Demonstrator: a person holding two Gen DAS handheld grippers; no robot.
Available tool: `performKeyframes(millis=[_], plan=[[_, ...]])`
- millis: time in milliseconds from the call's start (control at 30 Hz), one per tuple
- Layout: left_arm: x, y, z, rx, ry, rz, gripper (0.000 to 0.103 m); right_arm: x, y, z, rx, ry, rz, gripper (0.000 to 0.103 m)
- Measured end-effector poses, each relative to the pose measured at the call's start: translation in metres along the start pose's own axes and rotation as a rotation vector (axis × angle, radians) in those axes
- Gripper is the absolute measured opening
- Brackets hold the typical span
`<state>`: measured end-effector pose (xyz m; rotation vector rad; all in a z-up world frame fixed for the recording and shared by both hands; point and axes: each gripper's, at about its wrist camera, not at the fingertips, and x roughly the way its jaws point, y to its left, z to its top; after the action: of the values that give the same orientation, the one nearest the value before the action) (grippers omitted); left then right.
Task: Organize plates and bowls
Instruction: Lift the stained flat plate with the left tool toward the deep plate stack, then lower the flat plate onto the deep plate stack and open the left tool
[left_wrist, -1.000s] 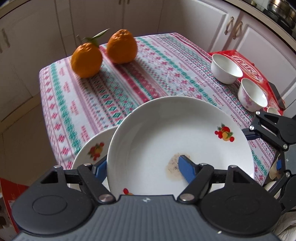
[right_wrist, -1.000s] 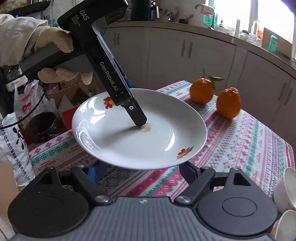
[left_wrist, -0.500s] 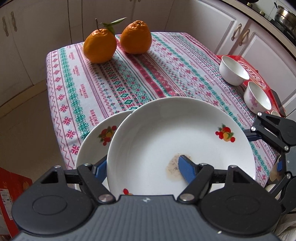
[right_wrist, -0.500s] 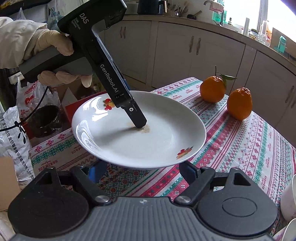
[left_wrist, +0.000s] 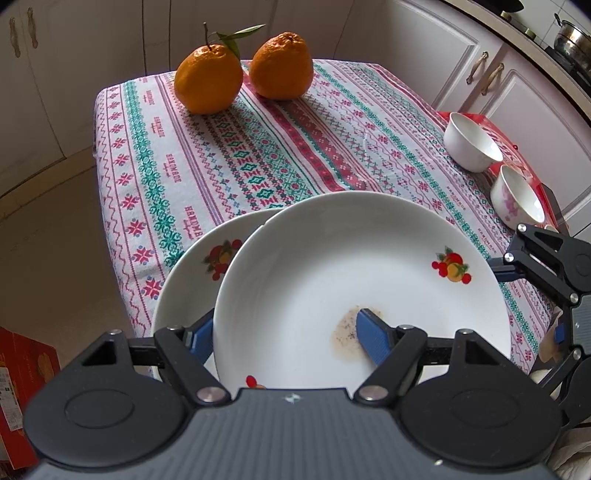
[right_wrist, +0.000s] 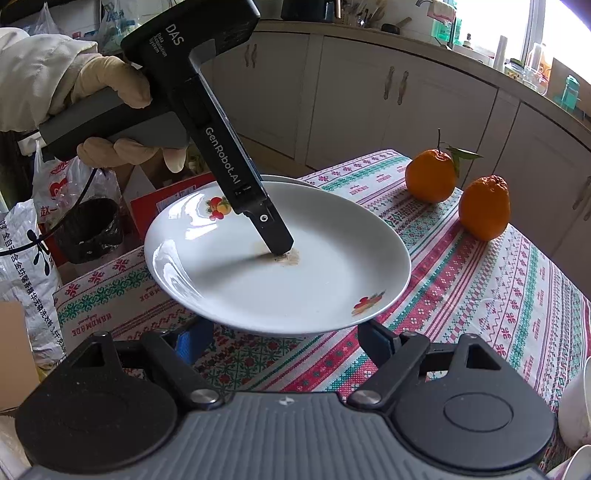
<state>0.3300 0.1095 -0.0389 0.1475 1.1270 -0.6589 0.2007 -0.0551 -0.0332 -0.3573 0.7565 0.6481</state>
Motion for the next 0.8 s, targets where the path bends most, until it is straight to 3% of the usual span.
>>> performKeyframes(millis=[800], plan=[[-0.006,0.012,-0.008,-0.023,0.008,0.019,0.077,0.005,0.004,0.004,-0.043,0.011,0.005,0.089]])
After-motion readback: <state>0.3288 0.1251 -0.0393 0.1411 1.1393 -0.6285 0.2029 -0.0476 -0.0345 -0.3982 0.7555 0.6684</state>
